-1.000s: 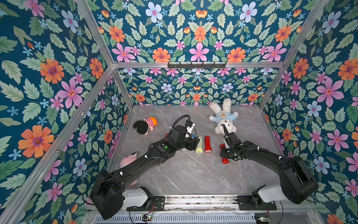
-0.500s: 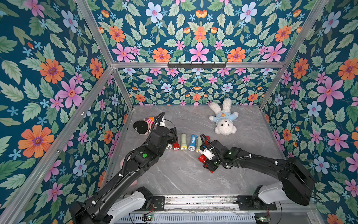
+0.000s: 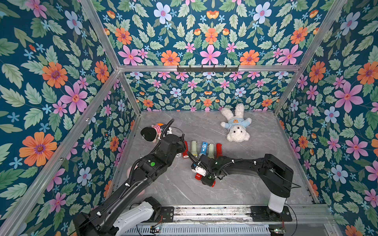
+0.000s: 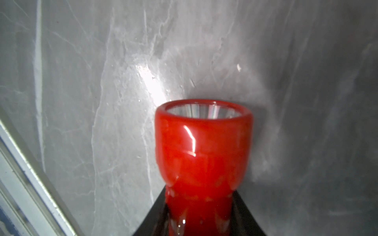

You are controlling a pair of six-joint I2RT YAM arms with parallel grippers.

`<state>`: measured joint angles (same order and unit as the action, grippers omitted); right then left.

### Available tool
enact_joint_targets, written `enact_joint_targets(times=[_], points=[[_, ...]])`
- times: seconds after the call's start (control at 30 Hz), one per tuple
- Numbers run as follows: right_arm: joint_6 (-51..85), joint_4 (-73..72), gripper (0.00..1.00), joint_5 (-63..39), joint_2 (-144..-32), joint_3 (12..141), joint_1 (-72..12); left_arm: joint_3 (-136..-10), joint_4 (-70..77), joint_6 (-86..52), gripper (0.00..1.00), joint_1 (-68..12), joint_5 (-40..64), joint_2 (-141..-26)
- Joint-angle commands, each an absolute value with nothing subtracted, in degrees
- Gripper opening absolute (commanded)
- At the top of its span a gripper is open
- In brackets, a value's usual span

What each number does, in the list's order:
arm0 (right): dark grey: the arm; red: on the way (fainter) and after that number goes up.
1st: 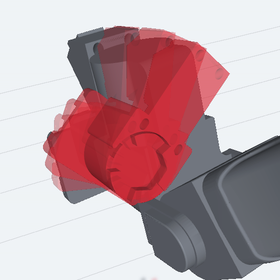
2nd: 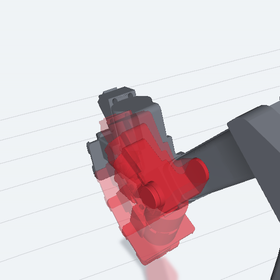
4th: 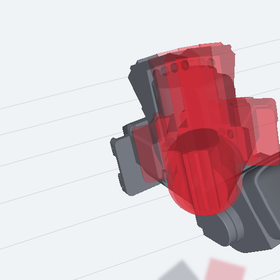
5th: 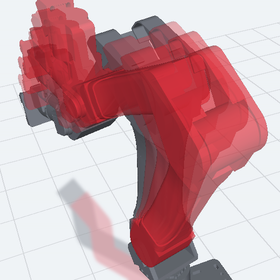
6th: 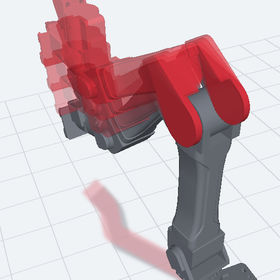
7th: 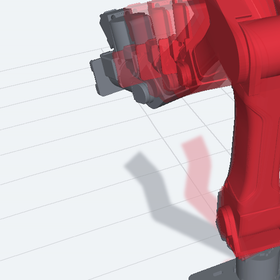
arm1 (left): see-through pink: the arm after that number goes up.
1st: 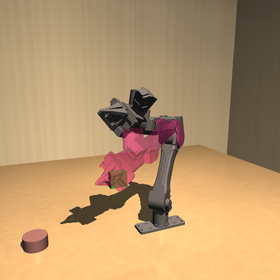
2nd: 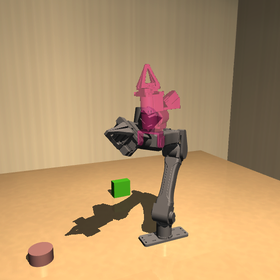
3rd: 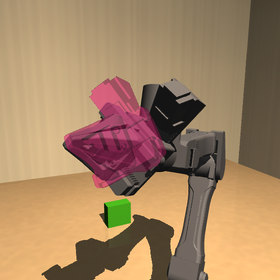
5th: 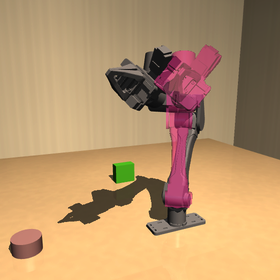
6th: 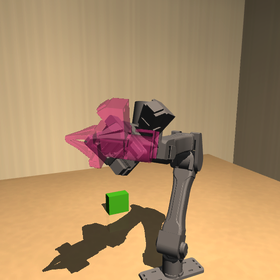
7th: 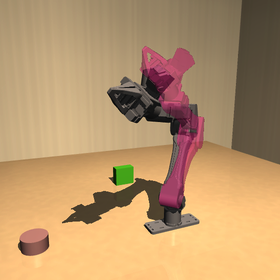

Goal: Close the plug at the bottom of the flashlight
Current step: Place the flashlight at the center of the board, then adjust the flashlight at the center of the board.

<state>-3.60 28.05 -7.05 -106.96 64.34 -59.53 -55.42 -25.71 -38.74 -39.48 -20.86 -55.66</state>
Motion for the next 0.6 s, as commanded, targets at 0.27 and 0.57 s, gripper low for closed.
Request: enact_joint_targets(times=[0.27, 0.57], points=[[-1.04, 28.09, 0.66, -7.28, -101.61, 58.63, -59.75, -56.03, -25.92, -38.54, 0.67, -39.46, -23.02, -55.49], [5.37, 21.03, 0.73, -11.26, -83.52, 50.19, -57.04, -56.25, -27.6, -39.09, 0.64, -39.37, -27.41, -51.8]])
